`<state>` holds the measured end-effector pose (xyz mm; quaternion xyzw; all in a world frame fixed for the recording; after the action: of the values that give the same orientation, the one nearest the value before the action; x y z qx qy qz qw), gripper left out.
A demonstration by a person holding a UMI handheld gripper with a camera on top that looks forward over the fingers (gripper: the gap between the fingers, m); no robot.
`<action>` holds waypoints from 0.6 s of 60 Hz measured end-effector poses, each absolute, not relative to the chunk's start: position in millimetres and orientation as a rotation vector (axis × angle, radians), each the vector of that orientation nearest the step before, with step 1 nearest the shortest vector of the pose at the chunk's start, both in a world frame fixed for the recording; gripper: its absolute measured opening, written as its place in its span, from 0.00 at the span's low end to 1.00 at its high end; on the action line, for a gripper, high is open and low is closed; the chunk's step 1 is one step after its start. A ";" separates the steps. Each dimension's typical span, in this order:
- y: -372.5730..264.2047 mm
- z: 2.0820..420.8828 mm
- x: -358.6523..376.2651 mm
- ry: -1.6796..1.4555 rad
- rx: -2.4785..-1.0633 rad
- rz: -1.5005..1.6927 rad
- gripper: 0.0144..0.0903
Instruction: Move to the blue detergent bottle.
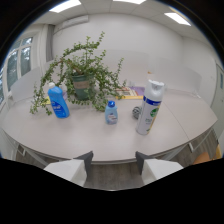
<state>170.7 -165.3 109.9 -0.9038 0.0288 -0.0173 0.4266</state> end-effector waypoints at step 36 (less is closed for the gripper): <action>-146.1 94.8 40.7 0.006 -2.283 0.008 0.92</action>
<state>40.7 -146.1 94.8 -0.9093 0.0023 0.0031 0.4162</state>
